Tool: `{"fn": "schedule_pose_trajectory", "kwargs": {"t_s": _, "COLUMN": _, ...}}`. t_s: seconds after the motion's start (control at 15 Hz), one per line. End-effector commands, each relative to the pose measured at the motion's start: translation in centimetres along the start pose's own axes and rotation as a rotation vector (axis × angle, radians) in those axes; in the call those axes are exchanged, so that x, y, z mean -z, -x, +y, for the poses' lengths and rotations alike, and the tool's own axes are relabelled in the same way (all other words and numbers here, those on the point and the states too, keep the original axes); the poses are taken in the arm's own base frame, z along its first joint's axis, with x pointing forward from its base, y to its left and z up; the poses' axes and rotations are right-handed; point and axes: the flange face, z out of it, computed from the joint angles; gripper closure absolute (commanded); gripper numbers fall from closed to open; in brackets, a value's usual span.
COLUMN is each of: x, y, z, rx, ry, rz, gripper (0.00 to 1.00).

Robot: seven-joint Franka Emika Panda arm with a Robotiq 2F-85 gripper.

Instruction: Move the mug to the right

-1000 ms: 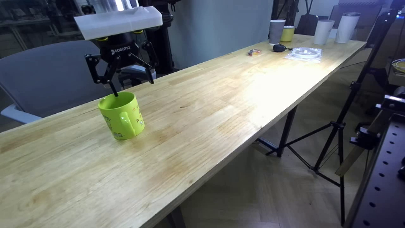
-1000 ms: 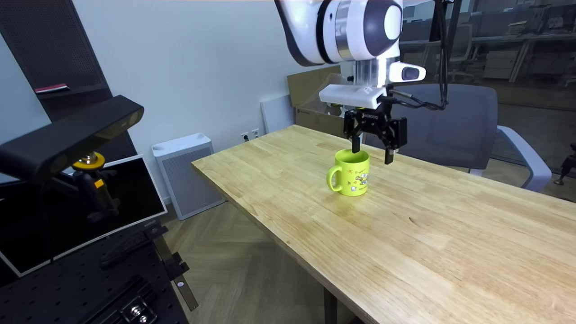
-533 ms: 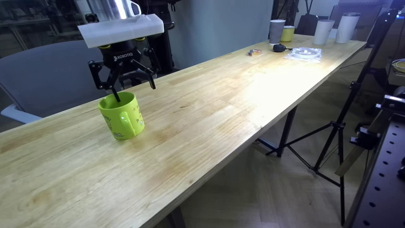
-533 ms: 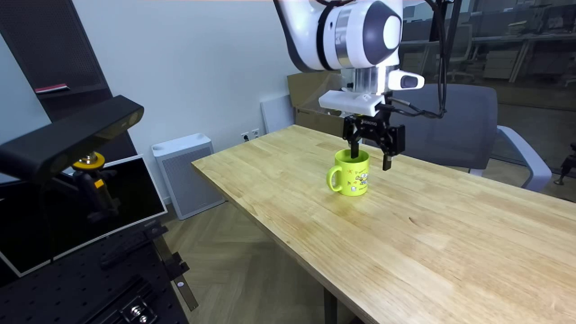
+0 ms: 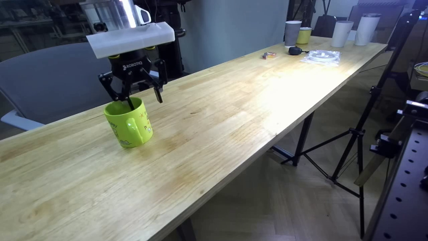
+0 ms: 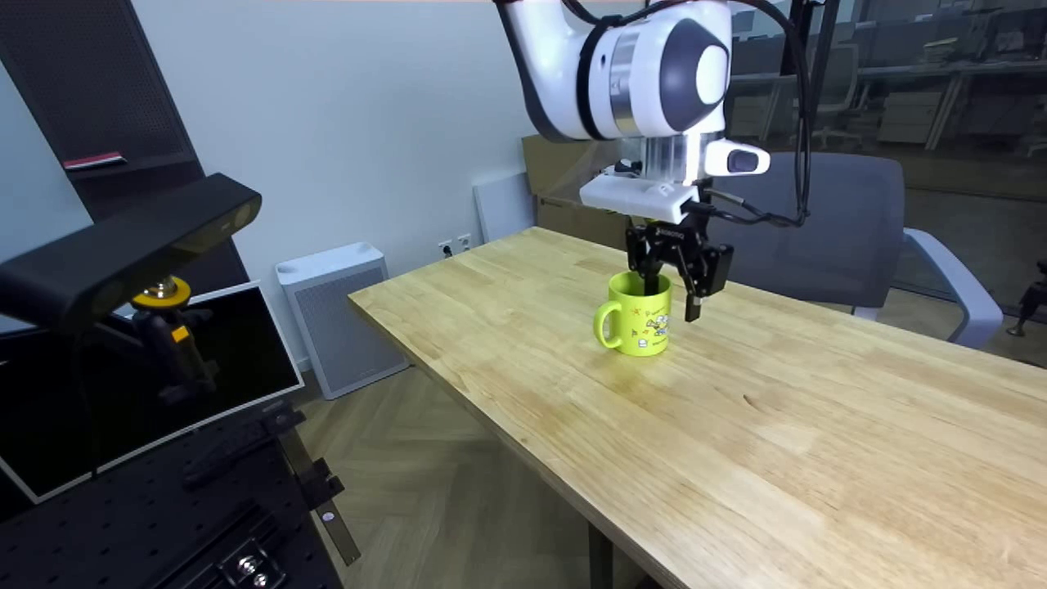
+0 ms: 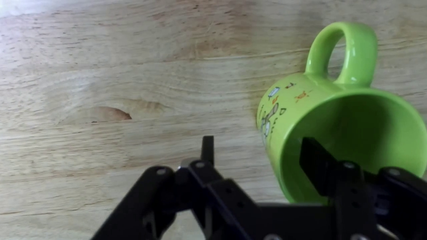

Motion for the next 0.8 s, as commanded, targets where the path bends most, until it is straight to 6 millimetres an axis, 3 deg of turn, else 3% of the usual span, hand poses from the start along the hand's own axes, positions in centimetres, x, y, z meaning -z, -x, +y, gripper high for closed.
{"fn": "schedule_pose_trajectory", "kwargs": {"t_s": 0.0, "x": 0.2, "y": -0.7, "z": -0.2, "rx": -0.024, "ry": 0.003, "rz": 0.010, "gripper": 0.61}}
{"fn": "schedule_pose_trajectory", "kwargs": {"t_s": 0.4, "x": 0.7, "y": -1.0, "z": -0.3, "rx": -0.029, "ry": 0.008, "rz": 0.008, "gripper": 0.99}}
{"fn": "schedule_pose_trajectory", "kwargs": {"t_s": 0.73, "x": 1.8, "y": -1.5, "z": -0.1, "rx": -0.035, "ry": 0.011, "rz": 0.024, "gripper": 0.98}}
